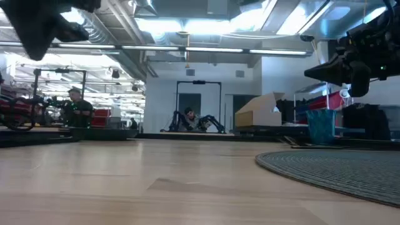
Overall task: Set table place
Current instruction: Move the black table napkin to the center of the table
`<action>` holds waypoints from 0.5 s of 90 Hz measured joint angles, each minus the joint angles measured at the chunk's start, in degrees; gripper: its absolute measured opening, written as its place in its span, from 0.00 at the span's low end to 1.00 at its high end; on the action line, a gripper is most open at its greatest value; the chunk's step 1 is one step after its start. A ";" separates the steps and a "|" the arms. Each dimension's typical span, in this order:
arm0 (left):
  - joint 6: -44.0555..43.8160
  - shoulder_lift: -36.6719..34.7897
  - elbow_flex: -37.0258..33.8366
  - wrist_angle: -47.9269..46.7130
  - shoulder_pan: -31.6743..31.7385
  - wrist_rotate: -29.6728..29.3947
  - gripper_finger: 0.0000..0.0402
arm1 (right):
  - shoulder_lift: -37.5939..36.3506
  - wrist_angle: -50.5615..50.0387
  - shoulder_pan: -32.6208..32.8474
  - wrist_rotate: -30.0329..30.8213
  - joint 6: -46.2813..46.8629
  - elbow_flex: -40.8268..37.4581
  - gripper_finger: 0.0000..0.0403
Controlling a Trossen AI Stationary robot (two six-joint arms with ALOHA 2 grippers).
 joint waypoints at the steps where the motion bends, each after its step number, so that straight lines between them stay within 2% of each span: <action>1: -0.09 0.26 0.00 -0.10 -0.28 0.00 0.00 | 0.01 0.00 0.01 0.00 -0.01 0.01 0.00; 24: -1.35 5.22 -0.46 0.75 -3.66 0.00 0.00 | -0.01 0.00 0.00 0.00 -0.01 0.00 0.00; 45: -12.28 5.52 -5.02 10.07 -3.66 1.33 0.00 | -0.01 0.00 0.00 0.00 0.00 0.01 0.00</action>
